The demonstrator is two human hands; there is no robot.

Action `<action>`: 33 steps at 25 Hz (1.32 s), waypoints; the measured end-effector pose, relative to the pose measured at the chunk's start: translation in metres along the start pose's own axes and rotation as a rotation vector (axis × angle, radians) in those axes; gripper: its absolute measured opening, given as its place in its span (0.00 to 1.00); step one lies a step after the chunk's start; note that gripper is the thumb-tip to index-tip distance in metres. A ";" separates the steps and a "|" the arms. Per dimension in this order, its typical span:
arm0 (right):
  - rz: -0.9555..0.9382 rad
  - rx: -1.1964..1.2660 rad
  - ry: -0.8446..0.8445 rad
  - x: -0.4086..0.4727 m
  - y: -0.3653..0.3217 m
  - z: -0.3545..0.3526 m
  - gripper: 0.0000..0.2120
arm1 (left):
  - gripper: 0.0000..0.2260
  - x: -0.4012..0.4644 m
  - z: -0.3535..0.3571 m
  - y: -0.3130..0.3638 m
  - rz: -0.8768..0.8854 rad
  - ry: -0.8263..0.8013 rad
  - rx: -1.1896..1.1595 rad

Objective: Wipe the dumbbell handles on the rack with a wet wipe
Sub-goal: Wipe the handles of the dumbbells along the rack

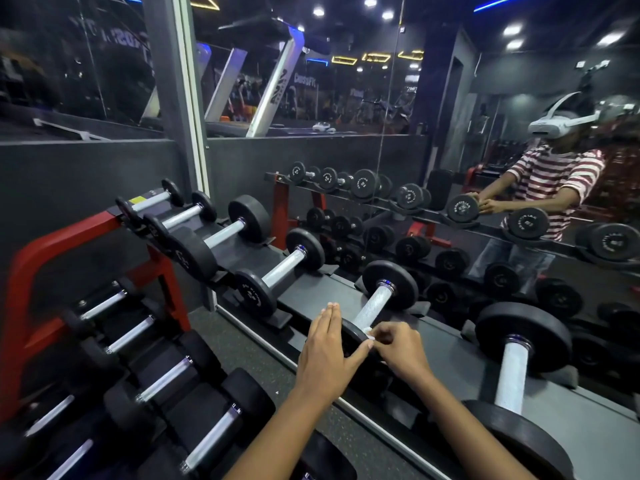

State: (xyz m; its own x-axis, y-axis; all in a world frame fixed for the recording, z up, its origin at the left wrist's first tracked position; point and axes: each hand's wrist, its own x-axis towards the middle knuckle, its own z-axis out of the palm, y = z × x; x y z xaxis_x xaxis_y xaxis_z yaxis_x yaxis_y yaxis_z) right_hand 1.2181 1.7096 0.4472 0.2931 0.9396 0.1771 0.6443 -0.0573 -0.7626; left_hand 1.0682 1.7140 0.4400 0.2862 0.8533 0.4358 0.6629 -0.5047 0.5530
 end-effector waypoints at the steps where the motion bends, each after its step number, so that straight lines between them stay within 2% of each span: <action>1: 0.028 0.024 0.015 0.001 0.001 0.001 0.04 | 0.40 0.000 0.000 0.000 0.001 -0.001 -0.001; 6: 0.161 0.156 0.218 0.031 -0.003 -0.001 0.04 | 0.42 0.000 -0.002 0.001 -0.005 -0.015 -0.005; 11: 0.188 0.115 0.350 0.061 -0.002 -0.014 0.05 | 0.43 0.001 -0.001 0.000 -0.012 -0.024 0.014; 16: 0.185 0.104 0.156 0.054 0.000 -0.008 0.04 | 0.41 0.004 -0.001 -0.006 -0.013 -0.002 -0.020; 20: 0.202 0.066 0.096 0.039 -0.005 -0.006 0.04 | 0.41 0.002 0.000 -0.002 -0.009 -0.008 0.004; 25: 0.328 0.208 -0.217 0.025 -0.004 0.001 0.07 | 0.39 0.001 0.000 -0.001 -0.016 -0.009 0.014; 26: 0.364 0.261 -0.220 0.027 -0.001 0.000 0.09 | 0.40 0.001 -0.001 0.000 -0.016 -0.013 0.014; 27: 0.407 0.340 -0.164 0.030 0.001 -0.001 0.09 | 0.40 0.001 -0.001 0.000 -0.016 -0.019 0.017; 30: 0.490 0.474 0.218 0.047 0.011 -0.005 0.08 | 0.43 0.001 -0.001 0.001 -0.019 -0.043 0.028; 31: 0.503 0.496 0.263 0.054 0.012 -0.005 0.08 | 0.43 0.000 -0.001 0.001 -0.023 -0.044 0.026; 33: 0.516 0.644 0.217 0.062 0.005 -0.002 0.10 | 0.43 0.000 0.000 0.000 -0.034 -0.040 0.013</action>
State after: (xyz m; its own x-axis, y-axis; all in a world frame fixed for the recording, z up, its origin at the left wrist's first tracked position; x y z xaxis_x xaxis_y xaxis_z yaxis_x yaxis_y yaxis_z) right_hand 1.2406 1.7666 0.4557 0.6109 0.7592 -0.2245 -0.1153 -0.1952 -0.9740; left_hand 1.0680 1.7139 0.4402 0.2905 0.8747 0.3880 0.6819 -0.4737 0.5574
